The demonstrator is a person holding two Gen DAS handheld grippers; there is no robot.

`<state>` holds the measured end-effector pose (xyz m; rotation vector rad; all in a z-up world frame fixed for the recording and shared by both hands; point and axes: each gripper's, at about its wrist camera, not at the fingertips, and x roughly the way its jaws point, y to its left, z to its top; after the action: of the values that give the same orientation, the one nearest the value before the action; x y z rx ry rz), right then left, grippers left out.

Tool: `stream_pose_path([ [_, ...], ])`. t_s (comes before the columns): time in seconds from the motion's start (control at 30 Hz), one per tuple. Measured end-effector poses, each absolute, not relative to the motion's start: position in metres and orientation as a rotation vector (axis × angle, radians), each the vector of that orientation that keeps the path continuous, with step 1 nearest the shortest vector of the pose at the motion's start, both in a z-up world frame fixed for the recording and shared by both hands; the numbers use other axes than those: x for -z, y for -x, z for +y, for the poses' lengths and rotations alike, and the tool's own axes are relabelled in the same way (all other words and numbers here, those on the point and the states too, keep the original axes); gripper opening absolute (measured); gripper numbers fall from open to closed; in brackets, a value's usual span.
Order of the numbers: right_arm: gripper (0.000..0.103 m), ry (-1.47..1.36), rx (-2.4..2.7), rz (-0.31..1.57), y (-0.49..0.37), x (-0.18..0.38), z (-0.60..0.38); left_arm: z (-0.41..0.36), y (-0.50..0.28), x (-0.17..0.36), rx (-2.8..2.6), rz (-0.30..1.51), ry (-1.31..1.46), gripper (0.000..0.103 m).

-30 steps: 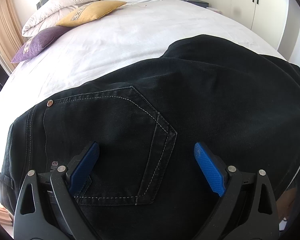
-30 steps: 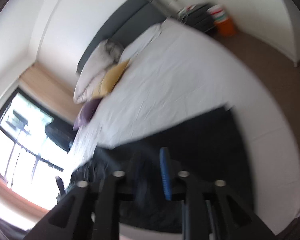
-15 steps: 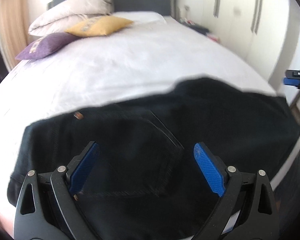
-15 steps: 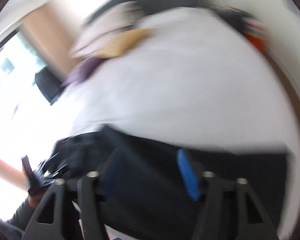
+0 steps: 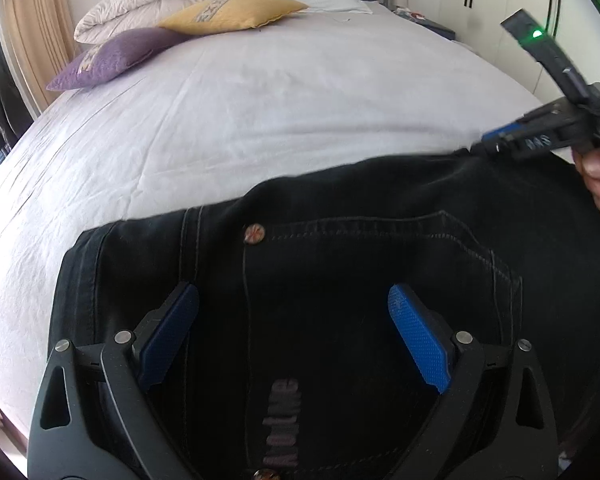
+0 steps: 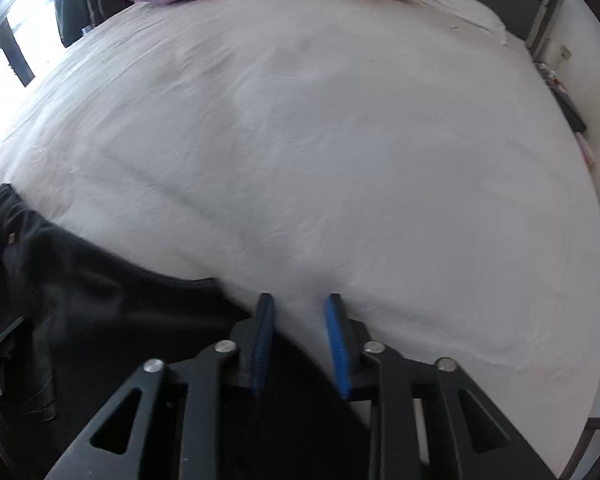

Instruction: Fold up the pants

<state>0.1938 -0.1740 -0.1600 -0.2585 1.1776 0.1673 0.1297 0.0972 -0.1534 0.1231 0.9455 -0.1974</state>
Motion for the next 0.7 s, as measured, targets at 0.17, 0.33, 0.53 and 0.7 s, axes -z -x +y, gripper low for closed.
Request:
stream_pose_path([
  [0.17,0.000,0.200,-0.100,1.143,-0.190,0.139,-0.205,0.107,-0.124,0.155,0.181,0.938,-0.094,0.098],
  [0.33,0.004,-0.113,-0.221,1.007,-0.139,0.079,-0.268,0.115,-0.114,0.151,0.156,0.928,-0.047,0.098],
  [0.53,0.010,-0.086,-0.472,1.124,-0.096,0.129,-0.248,0.109,-0.113,0.151,0.131,0.935,-0.057,0.099],
  [0.7,0.000,-0.410,-0.239,1.096,-0.093,0.165,-0.339,0.110,-0.114,0.153,0.145,0.933,-0.049,0.099],
])
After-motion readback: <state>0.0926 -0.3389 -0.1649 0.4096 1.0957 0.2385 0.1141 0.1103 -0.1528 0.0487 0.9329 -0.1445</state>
